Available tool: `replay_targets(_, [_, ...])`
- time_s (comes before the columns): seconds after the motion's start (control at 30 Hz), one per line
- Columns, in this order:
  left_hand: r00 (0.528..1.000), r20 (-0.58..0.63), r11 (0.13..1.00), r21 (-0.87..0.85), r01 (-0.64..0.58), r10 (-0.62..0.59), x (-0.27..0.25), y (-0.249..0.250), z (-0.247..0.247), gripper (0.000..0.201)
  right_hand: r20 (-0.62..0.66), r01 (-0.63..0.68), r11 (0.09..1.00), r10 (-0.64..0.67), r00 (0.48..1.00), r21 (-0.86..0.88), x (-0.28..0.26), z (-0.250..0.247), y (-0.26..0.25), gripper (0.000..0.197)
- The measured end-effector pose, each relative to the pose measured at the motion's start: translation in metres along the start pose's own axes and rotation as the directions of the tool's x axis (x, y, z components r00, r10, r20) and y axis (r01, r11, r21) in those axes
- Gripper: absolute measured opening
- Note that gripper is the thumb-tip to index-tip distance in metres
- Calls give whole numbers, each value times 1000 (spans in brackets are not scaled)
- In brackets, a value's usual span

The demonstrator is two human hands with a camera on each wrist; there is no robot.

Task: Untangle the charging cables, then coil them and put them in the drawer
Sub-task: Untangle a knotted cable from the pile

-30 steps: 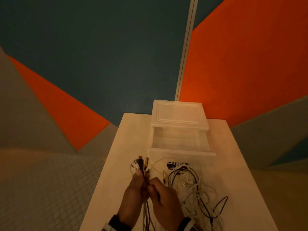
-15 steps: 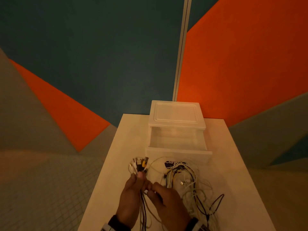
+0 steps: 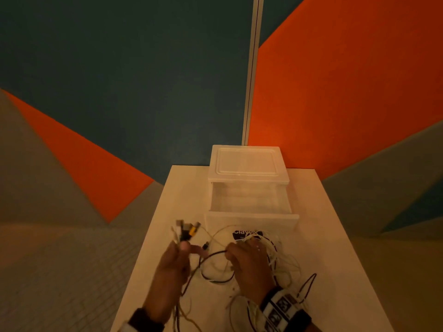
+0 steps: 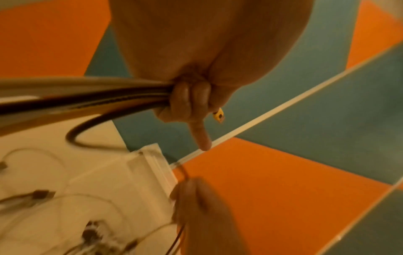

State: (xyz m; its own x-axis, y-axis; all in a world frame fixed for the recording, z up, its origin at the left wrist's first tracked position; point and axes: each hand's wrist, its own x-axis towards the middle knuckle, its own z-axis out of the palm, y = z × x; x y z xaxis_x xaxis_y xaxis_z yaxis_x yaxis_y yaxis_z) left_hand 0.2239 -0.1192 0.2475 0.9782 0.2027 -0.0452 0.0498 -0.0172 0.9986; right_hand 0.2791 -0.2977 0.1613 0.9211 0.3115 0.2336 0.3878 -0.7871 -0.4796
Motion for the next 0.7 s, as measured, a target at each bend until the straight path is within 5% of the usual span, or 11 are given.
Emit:
replay_targets(0.17, [992,54,972,-201,126,-117,-5,1,33,22,-27,145,984,-149,989,-103,12,-12,-33,11])
replay_targets(0.3, [995,-99,999,-34,-24,21,6,-8,22,25,21,166,981,-169,985,99,5,-11,-34,19])
replay_targets(0.37, [990,-129,998,-39,-53,48,11,-4,9,19,32,98,981,-105,994,167,5,-5,-15,30])
replay_targets(0.47, [982,-189,958,-282,-58,4,18,7,-18,23,92,-51,980,34,995,193,8,8,37,18])
replay_targets(0.6, [987,-152,825,-550,-132,56,21,27,-47,30,346,-201,976,218,913,-85,8,16,87,23])
replay_targets(0.7, [993,-104,811,-576,-105,54,17,31,-48,30,352,-244,937,322,879,-248,6,14,94,13])
